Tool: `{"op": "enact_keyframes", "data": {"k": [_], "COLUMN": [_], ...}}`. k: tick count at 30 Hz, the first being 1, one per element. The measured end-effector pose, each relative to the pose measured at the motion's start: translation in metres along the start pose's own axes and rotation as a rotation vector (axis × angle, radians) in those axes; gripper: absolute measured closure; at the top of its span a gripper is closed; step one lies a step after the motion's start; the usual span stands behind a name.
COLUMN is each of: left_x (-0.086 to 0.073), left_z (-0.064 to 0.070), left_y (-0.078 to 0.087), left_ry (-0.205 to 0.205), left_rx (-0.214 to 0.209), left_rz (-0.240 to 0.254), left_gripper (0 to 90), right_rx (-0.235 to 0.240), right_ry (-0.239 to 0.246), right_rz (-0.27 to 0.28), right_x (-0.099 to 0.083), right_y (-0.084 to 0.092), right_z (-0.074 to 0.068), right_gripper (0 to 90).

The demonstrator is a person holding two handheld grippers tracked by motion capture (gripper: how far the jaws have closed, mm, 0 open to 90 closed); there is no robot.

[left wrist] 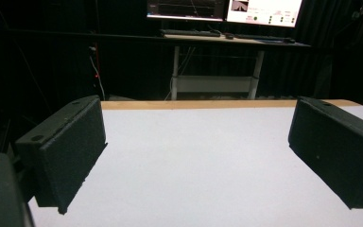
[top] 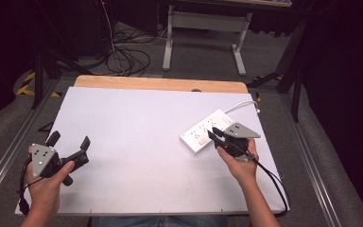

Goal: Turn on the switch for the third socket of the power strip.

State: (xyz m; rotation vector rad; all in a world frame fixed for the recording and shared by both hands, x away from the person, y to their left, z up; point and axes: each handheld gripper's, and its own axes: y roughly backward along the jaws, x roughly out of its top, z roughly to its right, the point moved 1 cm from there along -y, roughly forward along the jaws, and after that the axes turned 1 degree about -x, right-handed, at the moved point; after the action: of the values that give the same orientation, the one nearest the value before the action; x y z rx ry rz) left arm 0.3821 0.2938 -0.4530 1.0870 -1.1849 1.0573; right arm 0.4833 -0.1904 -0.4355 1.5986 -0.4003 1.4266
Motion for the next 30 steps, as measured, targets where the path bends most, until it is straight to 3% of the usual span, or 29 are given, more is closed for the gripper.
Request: {"op": "enact_keyframes", "data": {"k": [10, 30], "left_x": [0.000, 0.000], "left_z": [-0.001, 0.000], "left_y": [0.001, 0.000], "left_ry": [0.003, 0.002], "left_rx": [-0.001, -0.001], "left_rz": [0.001, 0.000], "left_gripper": [5.2, 5.2], "right_rx": [-0.003, -0.003], "right_ry": [-0.028, -0.069], "right_rz": [0.061, 0.167], "right_x": [0.000, -0.004], "right_y": [0.016, 0.029], "right_z": [0.006, 0.011], "right_gripper": [70.2, 57.6]}}
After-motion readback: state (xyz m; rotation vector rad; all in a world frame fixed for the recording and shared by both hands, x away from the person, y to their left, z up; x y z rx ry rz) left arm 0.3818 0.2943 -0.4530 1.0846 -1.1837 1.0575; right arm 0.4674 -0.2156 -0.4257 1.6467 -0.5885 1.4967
